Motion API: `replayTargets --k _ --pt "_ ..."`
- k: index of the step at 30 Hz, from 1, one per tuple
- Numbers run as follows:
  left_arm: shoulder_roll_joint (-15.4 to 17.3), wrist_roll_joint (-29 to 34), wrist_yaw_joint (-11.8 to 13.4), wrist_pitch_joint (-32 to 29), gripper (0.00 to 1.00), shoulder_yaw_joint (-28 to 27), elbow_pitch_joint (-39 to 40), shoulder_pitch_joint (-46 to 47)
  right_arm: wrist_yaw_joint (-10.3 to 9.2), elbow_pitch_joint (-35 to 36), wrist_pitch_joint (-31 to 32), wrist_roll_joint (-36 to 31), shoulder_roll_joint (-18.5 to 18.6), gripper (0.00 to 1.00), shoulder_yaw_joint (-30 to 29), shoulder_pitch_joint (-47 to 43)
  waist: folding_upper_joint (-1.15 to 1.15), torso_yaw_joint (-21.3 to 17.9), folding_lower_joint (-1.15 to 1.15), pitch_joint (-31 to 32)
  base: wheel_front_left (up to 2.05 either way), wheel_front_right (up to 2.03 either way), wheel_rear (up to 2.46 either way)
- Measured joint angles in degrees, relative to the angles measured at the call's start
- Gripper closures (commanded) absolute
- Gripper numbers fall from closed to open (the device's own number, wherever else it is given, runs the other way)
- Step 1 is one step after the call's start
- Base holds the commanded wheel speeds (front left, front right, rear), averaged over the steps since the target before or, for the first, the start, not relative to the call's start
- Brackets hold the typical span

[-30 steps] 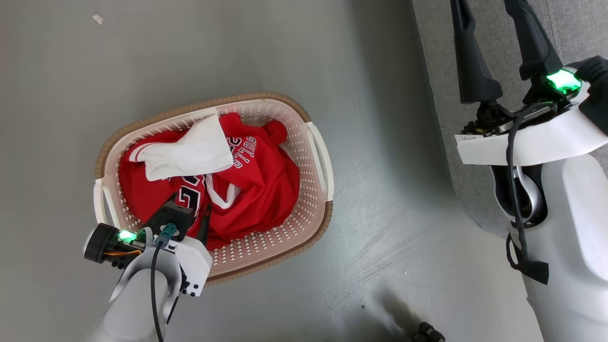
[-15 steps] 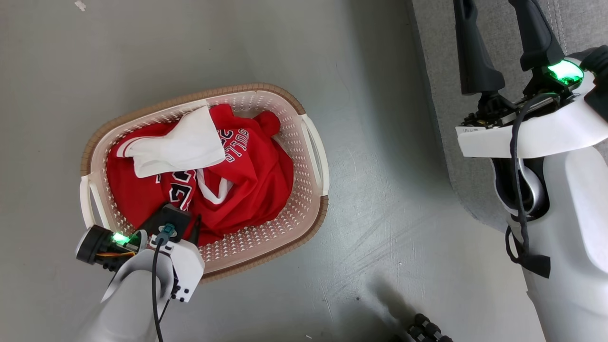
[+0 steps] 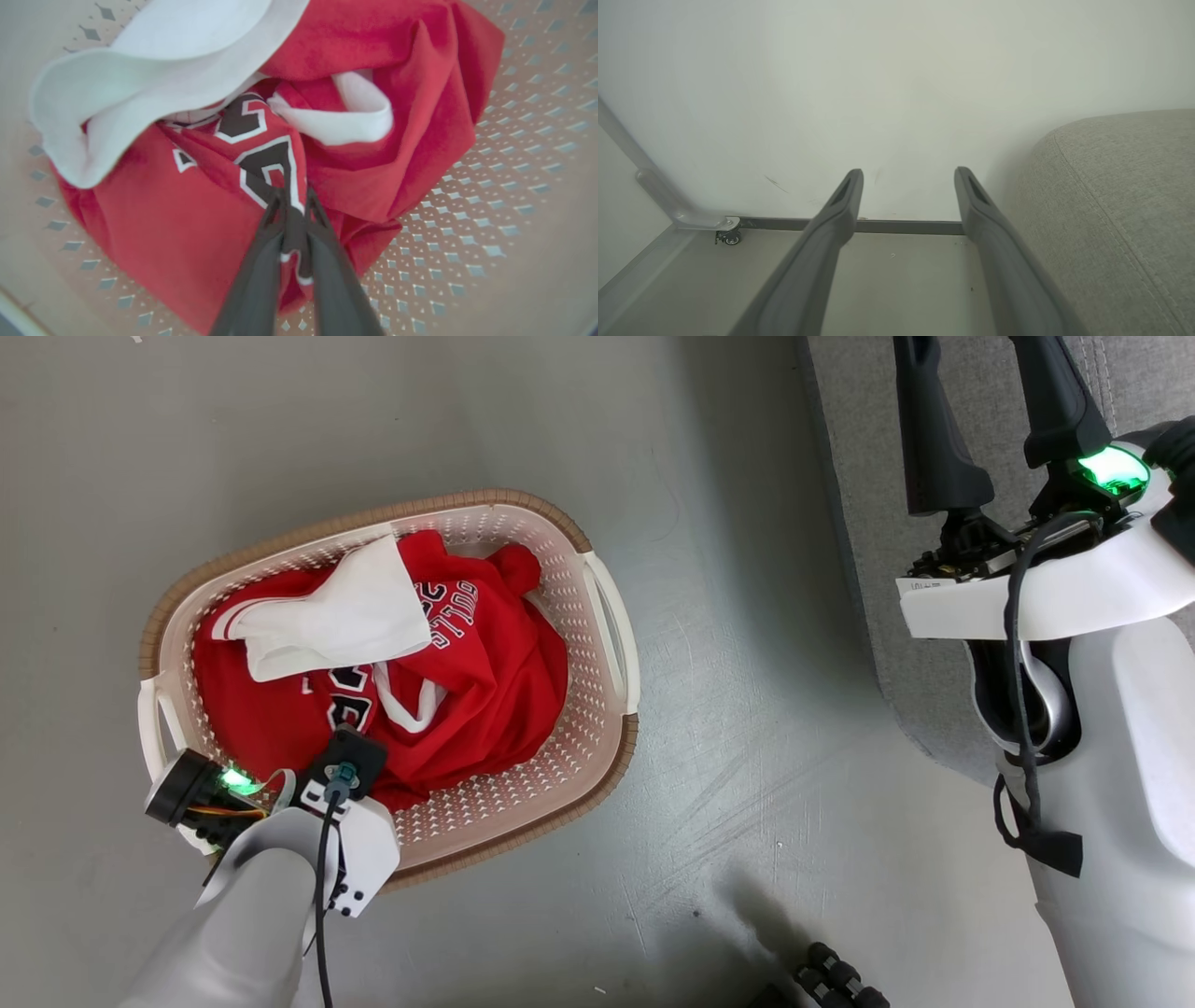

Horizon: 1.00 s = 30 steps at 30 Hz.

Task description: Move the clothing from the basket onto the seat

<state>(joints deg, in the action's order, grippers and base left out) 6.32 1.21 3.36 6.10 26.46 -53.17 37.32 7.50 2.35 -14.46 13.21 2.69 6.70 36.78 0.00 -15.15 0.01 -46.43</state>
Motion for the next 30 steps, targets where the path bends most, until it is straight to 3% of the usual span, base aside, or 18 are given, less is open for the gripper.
replayTargets --k 30 --pt "-2.6 -4.4 -2.6 5.9 1.00 -1.8 5.8 2.0 0.00 -4.0 -0.2 -0.3 0.0 0.00 -3.4 -1.3 0.00 2.7 0.00 4.4 0.00 0.00 0.00"
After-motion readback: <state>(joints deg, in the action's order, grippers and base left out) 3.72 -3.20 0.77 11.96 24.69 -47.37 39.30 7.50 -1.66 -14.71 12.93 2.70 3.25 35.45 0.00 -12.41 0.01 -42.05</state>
